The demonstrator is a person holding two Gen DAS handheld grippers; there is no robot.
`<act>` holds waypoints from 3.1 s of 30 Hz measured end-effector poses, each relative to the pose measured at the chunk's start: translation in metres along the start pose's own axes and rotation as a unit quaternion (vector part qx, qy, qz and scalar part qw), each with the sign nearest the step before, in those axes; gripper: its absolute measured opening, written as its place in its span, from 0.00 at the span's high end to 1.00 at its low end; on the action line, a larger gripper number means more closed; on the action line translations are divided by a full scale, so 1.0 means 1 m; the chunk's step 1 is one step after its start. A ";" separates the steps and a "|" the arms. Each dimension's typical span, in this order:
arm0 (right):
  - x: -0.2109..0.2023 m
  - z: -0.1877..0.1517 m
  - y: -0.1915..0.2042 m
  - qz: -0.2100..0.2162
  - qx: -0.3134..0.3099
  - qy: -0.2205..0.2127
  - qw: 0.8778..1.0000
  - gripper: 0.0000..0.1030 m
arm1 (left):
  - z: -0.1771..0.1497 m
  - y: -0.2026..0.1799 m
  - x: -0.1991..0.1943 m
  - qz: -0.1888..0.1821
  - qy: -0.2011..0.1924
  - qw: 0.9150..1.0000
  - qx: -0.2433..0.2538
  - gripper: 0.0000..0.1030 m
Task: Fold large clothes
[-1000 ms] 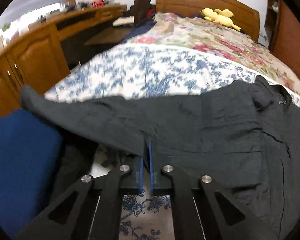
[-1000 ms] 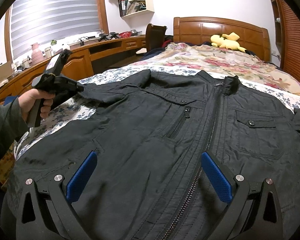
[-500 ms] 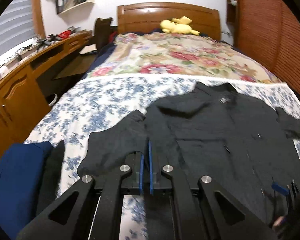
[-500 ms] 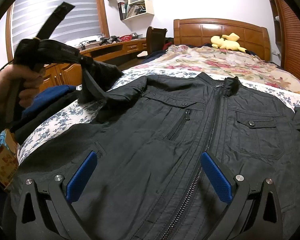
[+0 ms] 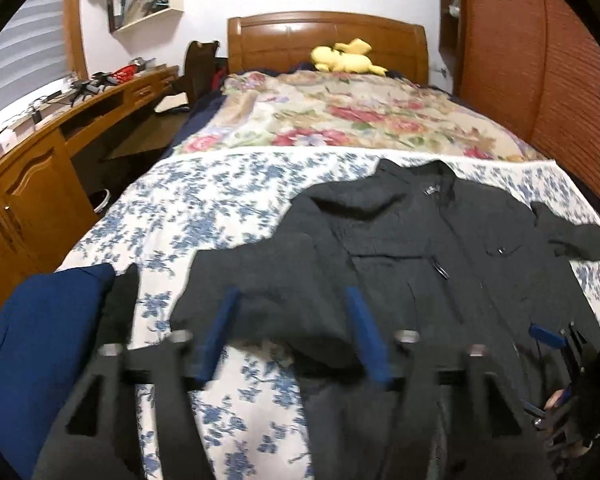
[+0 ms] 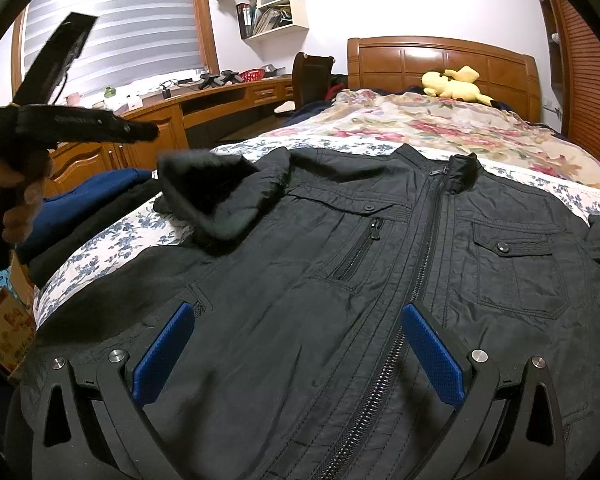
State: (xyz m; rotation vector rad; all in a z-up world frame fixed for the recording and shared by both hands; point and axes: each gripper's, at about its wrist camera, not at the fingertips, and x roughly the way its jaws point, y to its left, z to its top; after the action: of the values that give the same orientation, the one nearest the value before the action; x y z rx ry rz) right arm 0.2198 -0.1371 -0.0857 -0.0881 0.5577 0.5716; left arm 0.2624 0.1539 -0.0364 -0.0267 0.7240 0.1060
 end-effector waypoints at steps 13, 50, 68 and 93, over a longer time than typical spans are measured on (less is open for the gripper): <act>0.002 0.001 0.004 -0.005 -0.006 0.006 1.000 0.00 | -0.030 0.081 0.082 0.051 0.056 0.996 -0.051 0.27; 0.003 0.001 0.001 0.001 -0.002 0.011 1.000 0.00 | 0.008 0.040 0.079 0.046 0.031 0.998 -0.017 0.85; -0.038 -0.004 -0.028 -0.019 0.036 0.010 0.999 0.00 | 0.023 -0.102 -0.038 -0.054 -0.062 0.995 0.058 0.85; -0.009 -0.001 -0.024 -0.038 0.020 0.052 0.998 0.01 | -0.076 -0.099 -0.057 -0.097 -0.049 0.994 0.022 0.69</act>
State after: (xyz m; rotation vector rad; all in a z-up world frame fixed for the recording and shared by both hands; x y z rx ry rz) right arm 0.2263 -0.1621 -0.0836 -0.1022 0.6636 0.4832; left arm 0.1802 0.0461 -0.0570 -0.0499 0.6225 -0.0948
